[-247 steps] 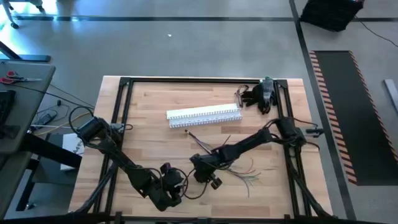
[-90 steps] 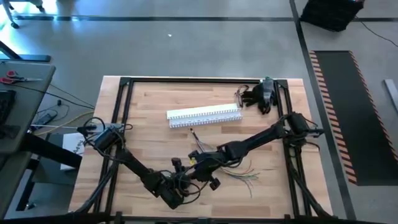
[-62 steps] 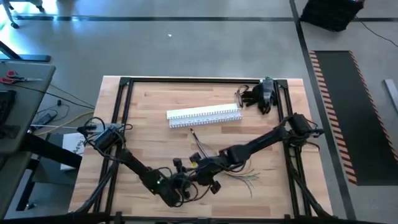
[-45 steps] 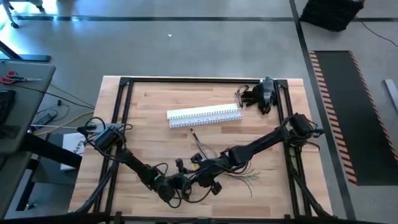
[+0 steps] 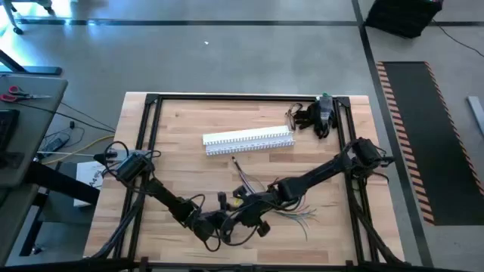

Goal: Ziptie cables
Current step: Wrap the cable wires with black ziptie

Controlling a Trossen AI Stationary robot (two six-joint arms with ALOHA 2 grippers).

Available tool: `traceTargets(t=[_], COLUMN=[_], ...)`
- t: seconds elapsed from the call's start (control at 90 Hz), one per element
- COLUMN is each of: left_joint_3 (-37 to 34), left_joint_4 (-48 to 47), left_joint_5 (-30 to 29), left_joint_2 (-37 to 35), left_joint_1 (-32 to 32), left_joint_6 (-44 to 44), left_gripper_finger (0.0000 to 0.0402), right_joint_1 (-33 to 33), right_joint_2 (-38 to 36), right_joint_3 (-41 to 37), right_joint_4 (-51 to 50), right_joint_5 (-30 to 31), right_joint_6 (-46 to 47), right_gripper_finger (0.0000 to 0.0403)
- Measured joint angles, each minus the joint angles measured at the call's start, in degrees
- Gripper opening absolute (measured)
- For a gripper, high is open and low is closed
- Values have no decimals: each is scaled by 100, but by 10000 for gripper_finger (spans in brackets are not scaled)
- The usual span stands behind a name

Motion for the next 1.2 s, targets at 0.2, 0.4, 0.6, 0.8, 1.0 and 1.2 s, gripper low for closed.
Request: traceTargets(t=[0.2, 0.4, 0.6, 0.8, 1.0, 1.2], left_joint_3=[4, 4, 4, 4, 4, 4], left_joint_4=[393, 417, 410, 401, 386, 362], left_joint_5=[7, 201, 237, 315, 315, 313], left_joint_2=[-7, -7, -7, -7, -7, -7], left_joint_1=[40, 126, 122, 122, 119, 118], left_joint_6=[170, 292, 257, 184, 167, 128], left_gripper_finger=[121, 111, 54, 4, 1, 0], right_joint_1=[0, 0, 21, 31, 80, 213], right_joint_2=[0, 0, 0, 0, 0, 0], right_joint_3=[0, 0, 0, 0, 0, 2], right_joint_4=[61, 85, 60, 52, 39, -150], right_joint_5=[-1, -2, 5, 23, 113, 316], right_joint_6=[0, 36, 60, 79, 82, 230], right_gripper_finger=[0, 0, 0, 0, 0, 0])
